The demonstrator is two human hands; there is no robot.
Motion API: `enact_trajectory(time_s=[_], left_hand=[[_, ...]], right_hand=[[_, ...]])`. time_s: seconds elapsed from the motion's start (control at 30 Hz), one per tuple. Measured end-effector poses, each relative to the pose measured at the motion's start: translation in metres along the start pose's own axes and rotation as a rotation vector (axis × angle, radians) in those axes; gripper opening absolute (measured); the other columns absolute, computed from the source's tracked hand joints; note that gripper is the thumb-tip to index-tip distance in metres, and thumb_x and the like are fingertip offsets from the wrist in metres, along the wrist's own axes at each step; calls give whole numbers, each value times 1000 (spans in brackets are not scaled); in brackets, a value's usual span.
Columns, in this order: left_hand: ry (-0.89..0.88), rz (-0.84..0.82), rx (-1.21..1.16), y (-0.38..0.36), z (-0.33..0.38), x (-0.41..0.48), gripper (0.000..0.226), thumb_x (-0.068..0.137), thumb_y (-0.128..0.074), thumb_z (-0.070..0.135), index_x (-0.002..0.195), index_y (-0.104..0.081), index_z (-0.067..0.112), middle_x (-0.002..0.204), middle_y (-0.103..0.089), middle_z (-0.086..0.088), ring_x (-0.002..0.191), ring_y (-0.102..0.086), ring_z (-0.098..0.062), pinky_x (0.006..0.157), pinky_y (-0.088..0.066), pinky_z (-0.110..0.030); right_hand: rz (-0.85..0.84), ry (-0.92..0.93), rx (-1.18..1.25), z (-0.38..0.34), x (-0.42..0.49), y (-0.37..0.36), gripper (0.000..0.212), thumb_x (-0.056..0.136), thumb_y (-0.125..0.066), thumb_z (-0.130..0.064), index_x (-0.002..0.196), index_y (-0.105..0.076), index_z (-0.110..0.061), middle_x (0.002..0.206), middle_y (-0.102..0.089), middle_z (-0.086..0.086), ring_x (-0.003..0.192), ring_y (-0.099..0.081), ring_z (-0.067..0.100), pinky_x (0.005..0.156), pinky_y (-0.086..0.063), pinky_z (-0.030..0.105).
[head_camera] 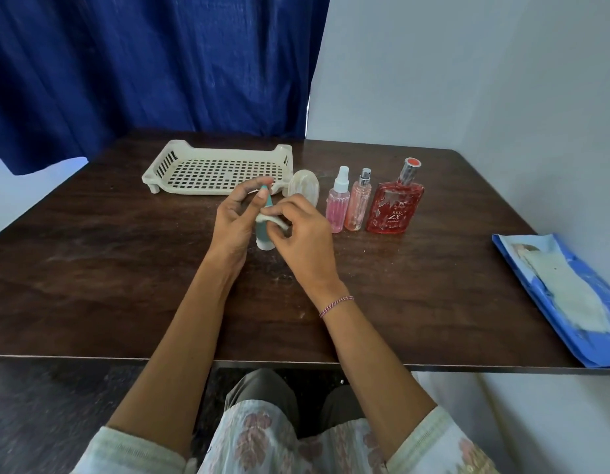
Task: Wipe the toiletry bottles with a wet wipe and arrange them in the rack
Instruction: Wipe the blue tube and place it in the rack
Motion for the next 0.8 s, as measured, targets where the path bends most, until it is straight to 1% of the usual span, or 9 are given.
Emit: enact_trajectory(time_s=[0.07, 0.17, 0.23, 0.3, 0.4, 0.57, 0.67, 0.73, 0.8], left_hand=[[-6, 7, 7, -1, 1, -1, 18, 95, -53, 10, 105, -63, 20, 95, -69, 18, 95, -61, 3, 84, -49, -17], [-11, 9, 29, -2, 1, -1, 18, 95, -52, 12, 105, -64, 22, 102, -66, 16, 101, -60, 3, 88, -48, -20], [-19, -4, 40, -2, 0, -1, 17, 96, -51, 14, 105, -63, 22, 103, -65, 14, 100, -59, 2, 90, -48, -21], [-26, -9, 39, -1, 0, -2, 16, 96, -52, 14, 105, -63, 21, 103, -65, 12, 99, -59, -1, 91, -48, -22], [-34, -19, 32, -2, -2, -2, 16, 96, -52, 13, 105, -63, 20, 100, -65, 11, 95, -59, -1, 86, -49, -20], [-46, -22, 75, -3, -3, -2, 16, 96, -51, 15, 107, -62, 19, 105, -62, 9, 100, -57, -1, 89, -46, -20], [-47, -23, 71, -5, -1, -3, 16, 96, -51, 14, 106, -62, 20, 106, -63, 9, 102, -58, -2, 92, -47, -22], [-58, -27, 93, -6, 1, -3, 16, 97, -51, 15, 107, -62, 19, 107, -63, 8, 103, -57, -3, 94, -47, -23], [-67, -30, 106, -4, 1, -5, 16, 97, -51, 16, 108, -62, 20, 109, -63, 8, 107, -57, -3, 97, -46, -26]], right_hand=[[9, -18, 20, 2, -1, 1, 14, 75, -69, 1, 88, -69, -3, 89, -62, 5, 79, -60, 12, 75, -52, 23], [-66, -82, 45, 9, -2, -4, 14, 71, -73, -1, 85, -69, -3, 86, -62, 4, 74, -61, 14, 70, -54, 31], [-99, -91, 32, 10, -3, -6, 15, 70, -75, -1, 84, -69, -3, 85, -61, 4, 73, -61, 14, 68, -54, 33], [-72, -68, 27, 5, -4, -6, 13, 72, -73, 0, 85, -69, -2, 86, -61, 6, 74, -60, 15, 70, -54, 32], [-27, -53, 26, 3, -3, -2, 13, 73, -71, 1, 86, -68, -1, 88, -61, 6, 78, -61, 14, 73, -54, 29], [-121, -87, -14, 10, -7, -5, 15, 71, -75, -4, 85, -71, -5, 84, -62, 3, 72, -60, 14, 67, -53, 35], [-60, -54, -4, 4, -5, -1, 11, 75, -71, -2, 87, -69, -4, 85, -62, 5, 75, -60, 15, 69, -53, 32], [-34, -66, 14, 6, -5, 0, 11, 75, -72, -1, 85, -70, -4, 85, -62, 4, 75, -60, 14, 70, -53, 31], [-87, -102, 15, 10, -7, -5, 12, 73, -75, -3, 84, -72, -6, 82, -62, 4, 72, -60, 14, 67, -53, 34]])
Point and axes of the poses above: each hand's wrist, its own x-axis towards the middle knuckle, its own y-axis out of the back of the hand, z = x × y, the point moved 5 cm from there along x, towards the middle knuckle
